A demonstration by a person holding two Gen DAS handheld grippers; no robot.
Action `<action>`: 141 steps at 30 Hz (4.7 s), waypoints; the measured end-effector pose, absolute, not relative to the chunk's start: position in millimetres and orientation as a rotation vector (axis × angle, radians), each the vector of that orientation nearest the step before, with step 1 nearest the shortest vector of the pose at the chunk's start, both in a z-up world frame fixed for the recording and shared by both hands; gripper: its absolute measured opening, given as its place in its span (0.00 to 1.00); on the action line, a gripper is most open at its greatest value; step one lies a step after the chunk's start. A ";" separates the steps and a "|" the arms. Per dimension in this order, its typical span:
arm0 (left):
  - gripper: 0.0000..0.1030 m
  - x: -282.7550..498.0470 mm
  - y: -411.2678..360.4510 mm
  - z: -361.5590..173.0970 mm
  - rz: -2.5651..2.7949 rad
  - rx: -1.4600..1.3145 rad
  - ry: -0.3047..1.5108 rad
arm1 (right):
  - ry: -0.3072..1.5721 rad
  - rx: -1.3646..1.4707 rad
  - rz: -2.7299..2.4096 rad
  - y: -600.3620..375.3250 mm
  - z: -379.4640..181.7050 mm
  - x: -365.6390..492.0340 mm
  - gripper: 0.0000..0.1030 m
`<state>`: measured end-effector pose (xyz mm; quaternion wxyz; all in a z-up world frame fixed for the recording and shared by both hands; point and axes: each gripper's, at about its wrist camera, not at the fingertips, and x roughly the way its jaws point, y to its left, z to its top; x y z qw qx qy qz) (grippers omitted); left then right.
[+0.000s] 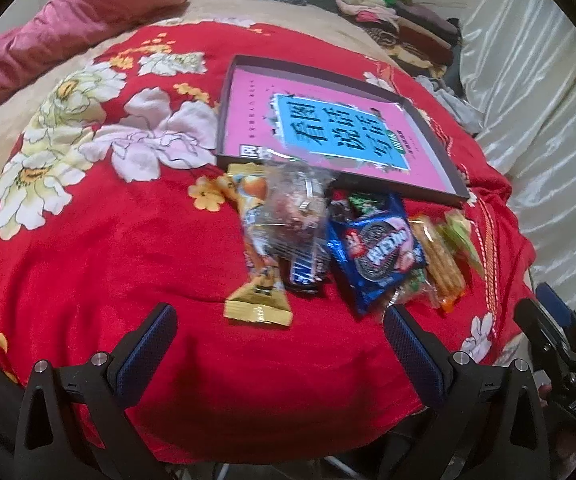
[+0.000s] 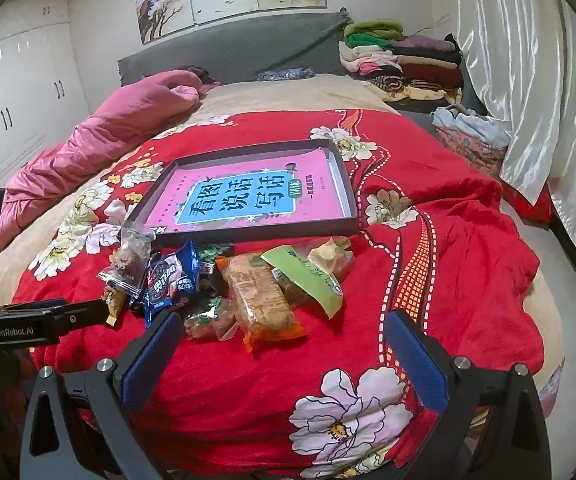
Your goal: Organize snacks
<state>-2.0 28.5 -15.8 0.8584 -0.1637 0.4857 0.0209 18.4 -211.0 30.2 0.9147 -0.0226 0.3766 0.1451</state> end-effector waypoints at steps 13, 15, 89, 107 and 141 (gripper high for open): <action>0.95 15.6 40.3 -7.5 0.021 -0.351 0.944 | 0.774 -0.021 0.277 -218.3 26.8 31.4 1.00; 0.94 19.7 38.8 -5.0 0.010 -0.344 0.930 | 0.775 -0.014 0.268 -220.4 26.5 36.2 1.00; 0.36 61.8 64.3 1.7 -0.035 -0.351 0.868 | 0.873 0.135 0.409 -228.4 6.0 129.6 0.36; 0.36 65.0 58.4 -0.7 -0.060 -0.353 0.876 | 0.880 -0.099 0.425 -176.8 -14.2 122.4 0.63; 0.36 108.7 51.9 -8.0 -0.063 -0.355 0.864 | 0.733 -0.024 0.447 -193.3 29.4 159.9 0.30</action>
